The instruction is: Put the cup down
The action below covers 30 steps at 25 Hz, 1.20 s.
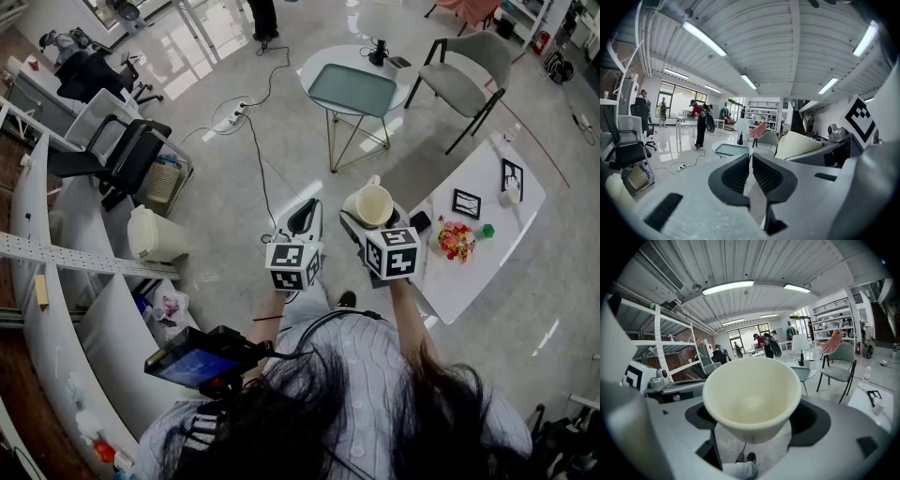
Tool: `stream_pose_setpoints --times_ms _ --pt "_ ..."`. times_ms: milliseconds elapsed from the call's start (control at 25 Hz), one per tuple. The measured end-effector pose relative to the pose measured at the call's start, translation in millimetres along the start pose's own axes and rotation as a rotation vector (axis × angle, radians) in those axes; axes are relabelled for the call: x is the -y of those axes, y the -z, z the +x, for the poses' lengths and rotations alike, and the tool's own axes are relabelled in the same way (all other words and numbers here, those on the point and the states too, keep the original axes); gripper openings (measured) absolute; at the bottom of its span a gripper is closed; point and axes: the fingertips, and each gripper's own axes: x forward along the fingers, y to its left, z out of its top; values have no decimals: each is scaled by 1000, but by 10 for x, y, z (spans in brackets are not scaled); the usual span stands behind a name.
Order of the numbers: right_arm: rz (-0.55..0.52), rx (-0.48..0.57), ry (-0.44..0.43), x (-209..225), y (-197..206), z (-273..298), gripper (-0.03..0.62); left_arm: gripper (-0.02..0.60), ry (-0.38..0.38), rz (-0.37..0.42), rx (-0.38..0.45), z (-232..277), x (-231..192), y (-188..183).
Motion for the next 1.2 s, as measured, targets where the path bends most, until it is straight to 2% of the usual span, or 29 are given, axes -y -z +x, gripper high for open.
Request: stream_pose_setpoints --times_ms 640,1200 --pt "37 19 -25 53 47 -34 403 32 -5 15 5 -48 82 58" --pt "3 -9 -34 157 111 -4 403 31 -4 21 -18 101 168 84"
